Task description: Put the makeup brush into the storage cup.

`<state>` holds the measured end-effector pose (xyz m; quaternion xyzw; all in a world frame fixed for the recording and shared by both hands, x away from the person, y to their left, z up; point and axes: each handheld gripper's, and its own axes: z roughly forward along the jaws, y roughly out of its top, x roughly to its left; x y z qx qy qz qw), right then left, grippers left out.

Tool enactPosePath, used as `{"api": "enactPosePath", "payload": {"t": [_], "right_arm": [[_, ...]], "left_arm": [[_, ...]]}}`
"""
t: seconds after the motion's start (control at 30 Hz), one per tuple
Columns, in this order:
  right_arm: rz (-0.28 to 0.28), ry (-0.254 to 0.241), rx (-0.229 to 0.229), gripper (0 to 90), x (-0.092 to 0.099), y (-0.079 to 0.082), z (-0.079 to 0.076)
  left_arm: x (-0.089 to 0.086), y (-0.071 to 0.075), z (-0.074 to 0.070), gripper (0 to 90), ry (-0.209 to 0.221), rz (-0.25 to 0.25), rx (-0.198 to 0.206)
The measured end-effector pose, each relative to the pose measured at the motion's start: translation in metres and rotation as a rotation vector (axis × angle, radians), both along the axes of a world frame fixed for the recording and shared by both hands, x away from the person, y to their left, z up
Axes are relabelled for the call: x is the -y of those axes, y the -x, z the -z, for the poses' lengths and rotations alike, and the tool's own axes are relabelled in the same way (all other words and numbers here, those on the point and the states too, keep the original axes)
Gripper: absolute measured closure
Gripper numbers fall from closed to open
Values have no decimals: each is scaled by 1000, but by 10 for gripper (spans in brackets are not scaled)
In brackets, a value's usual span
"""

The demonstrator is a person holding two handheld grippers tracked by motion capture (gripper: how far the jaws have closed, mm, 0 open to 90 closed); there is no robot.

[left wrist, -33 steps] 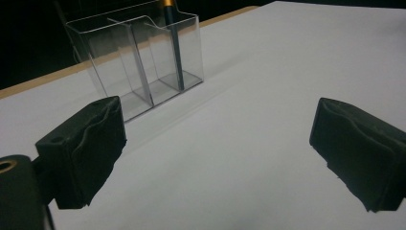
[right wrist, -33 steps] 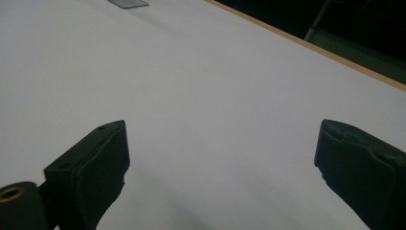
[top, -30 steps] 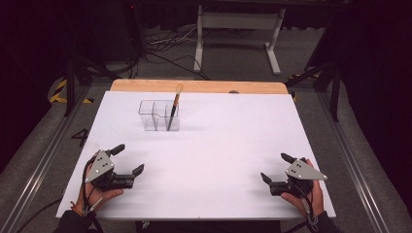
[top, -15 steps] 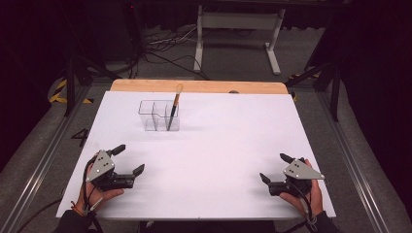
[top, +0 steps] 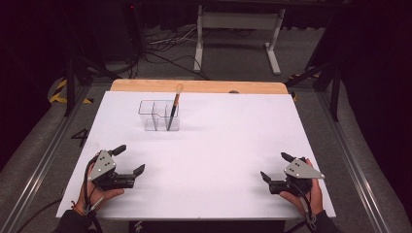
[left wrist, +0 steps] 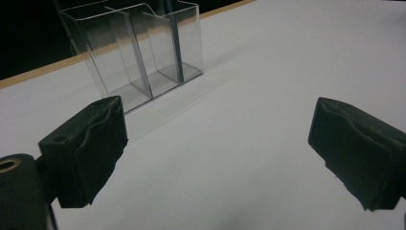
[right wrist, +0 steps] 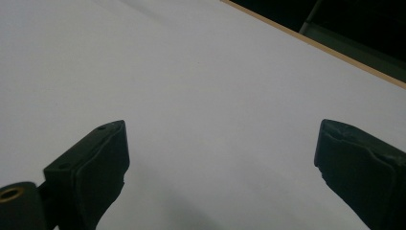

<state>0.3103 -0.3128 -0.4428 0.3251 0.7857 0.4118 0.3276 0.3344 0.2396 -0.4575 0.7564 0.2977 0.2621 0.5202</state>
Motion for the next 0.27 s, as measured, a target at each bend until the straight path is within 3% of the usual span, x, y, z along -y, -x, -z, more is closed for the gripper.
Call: {"api": "enactPosePath", "payload": {"t": [0.27], "right_arm": [[20,-30,6,55,5,0,-1]], "left_arm": [[3,-3,0,76,2,-3,-6]]}}
